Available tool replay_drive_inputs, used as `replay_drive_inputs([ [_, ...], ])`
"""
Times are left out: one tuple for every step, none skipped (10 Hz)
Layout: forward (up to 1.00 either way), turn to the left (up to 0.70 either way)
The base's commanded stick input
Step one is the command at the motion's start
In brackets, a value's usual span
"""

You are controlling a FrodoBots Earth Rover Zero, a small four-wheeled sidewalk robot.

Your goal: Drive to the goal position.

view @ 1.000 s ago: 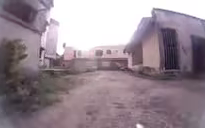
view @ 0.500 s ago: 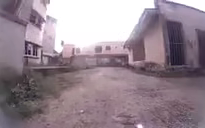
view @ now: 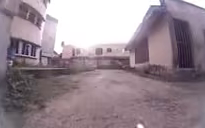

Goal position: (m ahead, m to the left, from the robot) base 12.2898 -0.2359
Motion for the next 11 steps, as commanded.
replay_drive_inputs([
  [1.00, 0.00],
  [1.00, 0.00],
  [1.00, 0.00],
  [1.00, 0.00],
  [1.00, 0.00],
  [1.00, 0.00],
  [1.00, 0.00],
  [1.00, 0.00],
  [1.00, 0.00],
  [1.00, 0.00],
  [1.00, 0.00],
])
